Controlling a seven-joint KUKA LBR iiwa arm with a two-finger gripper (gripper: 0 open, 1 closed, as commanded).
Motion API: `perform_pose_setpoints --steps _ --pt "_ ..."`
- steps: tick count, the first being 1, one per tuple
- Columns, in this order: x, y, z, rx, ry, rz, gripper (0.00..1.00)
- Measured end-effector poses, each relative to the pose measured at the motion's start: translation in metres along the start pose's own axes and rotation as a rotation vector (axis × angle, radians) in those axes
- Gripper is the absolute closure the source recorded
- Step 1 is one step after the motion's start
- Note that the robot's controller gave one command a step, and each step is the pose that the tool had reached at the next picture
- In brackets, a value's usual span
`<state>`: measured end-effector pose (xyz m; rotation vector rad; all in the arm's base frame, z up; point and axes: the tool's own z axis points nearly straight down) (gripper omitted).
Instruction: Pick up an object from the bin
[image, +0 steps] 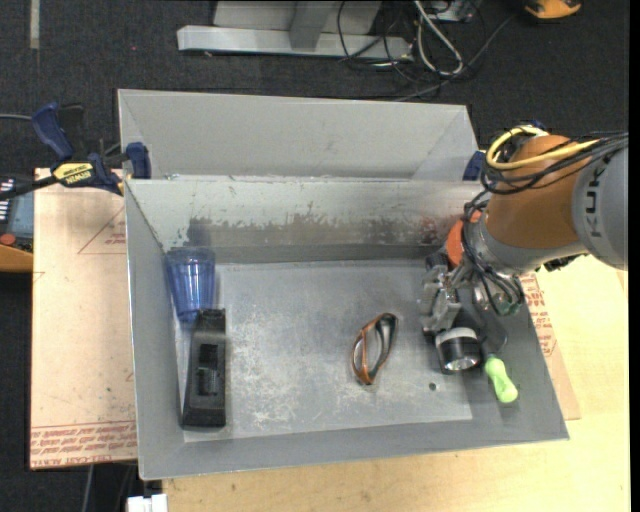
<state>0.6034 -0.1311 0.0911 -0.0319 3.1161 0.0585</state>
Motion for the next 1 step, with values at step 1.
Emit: perform_pose_setpoints --steps 1 --pt "-0.0384 -0.0055 0.0109 -0.039 0.026 -0.138 1.00"
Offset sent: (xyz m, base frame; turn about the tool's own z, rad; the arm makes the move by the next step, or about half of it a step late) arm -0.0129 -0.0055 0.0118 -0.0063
